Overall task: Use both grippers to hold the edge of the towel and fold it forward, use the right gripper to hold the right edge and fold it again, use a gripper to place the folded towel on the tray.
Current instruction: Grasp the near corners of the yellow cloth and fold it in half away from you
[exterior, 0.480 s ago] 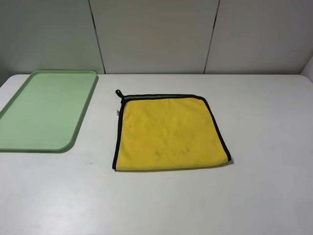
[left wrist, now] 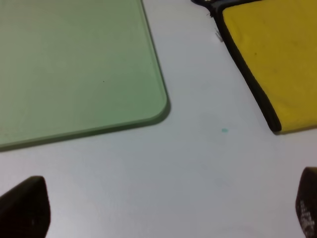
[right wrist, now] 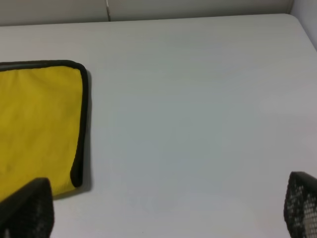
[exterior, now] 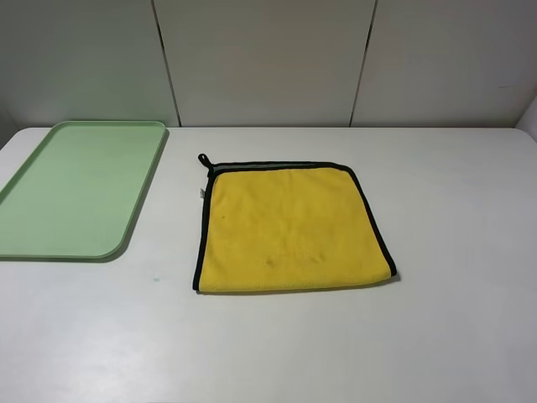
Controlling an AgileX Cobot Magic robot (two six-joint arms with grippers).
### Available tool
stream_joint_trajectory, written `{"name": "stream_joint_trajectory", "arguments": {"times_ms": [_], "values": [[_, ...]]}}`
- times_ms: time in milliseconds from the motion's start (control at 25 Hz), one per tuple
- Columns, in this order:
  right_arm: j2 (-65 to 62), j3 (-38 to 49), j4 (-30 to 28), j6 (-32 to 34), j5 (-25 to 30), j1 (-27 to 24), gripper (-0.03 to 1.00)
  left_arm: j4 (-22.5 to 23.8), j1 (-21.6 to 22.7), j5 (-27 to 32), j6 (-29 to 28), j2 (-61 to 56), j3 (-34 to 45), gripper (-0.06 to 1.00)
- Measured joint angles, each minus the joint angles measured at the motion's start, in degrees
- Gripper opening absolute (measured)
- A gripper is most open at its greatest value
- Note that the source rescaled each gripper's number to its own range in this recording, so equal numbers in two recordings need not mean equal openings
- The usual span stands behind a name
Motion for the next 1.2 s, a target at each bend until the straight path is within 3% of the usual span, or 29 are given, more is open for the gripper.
{"name": "stream_joint_trajectory", "arguments": {"times_ms": [1200], "values": [[0.0,0.0,0.3,0.0,0.0,0.0,1.0,-1.2,0.0,-0.1,-0.4,2.8,-0.2,1.0]]}}
